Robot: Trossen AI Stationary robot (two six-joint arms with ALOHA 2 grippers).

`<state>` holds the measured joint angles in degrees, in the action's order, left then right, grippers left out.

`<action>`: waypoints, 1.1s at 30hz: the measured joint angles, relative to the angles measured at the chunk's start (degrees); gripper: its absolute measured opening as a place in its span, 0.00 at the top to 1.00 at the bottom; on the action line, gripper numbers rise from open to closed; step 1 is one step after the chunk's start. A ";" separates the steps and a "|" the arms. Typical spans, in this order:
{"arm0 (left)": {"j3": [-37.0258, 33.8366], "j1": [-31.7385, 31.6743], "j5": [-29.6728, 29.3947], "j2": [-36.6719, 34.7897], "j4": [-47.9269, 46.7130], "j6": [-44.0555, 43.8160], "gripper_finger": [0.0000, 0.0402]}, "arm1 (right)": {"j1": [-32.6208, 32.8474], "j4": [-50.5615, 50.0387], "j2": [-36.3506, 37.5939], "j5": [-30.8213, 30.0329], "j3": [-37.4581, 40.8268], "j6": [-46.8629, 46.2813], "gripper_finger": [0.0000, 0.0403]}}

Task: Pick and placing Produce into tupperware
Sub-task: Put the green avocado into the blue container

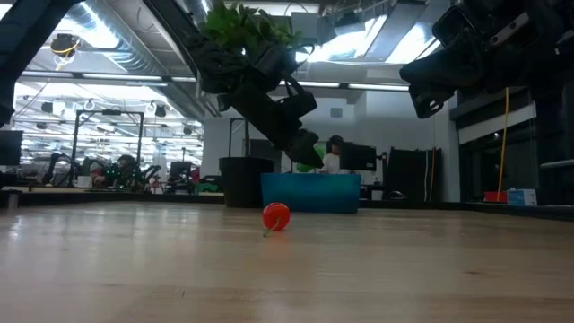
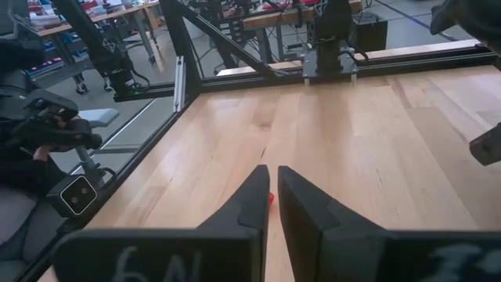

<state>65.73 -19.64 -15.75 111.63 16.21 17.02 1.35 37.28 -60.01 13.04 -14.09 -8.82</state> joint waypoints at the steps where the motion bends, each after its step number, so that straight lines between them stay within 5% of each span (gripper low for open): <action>1: 0.00 -0.10 0.01 0.00 -0.21 -0.30 0.45 | 0.00 0.00 0.00 0.00 0.00 0.01 0.92; 9: -0.01 -0.23 -0.04 0.00 -0.75 0.03 0.38 | 0.00 0.04 0.00 0.01 0.00 -0.09 0.92; 16: 0.00 -0.23 -4.35 0.00 -0.59 0.10 0.39 | 0.00 0.04 0.00 0.00 0.00 -0.11 0.92; 33: -0.04 -0.21 -4.50 0.00 -0.23 0.07 0.38 | 0.00 0.07 0.00 0.02 0.00 -0.13 0.92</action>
<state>65.69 -19.86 -20.25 111.63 15.98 17.09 1.35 37.34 -60.01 13.06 -14.09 -8.95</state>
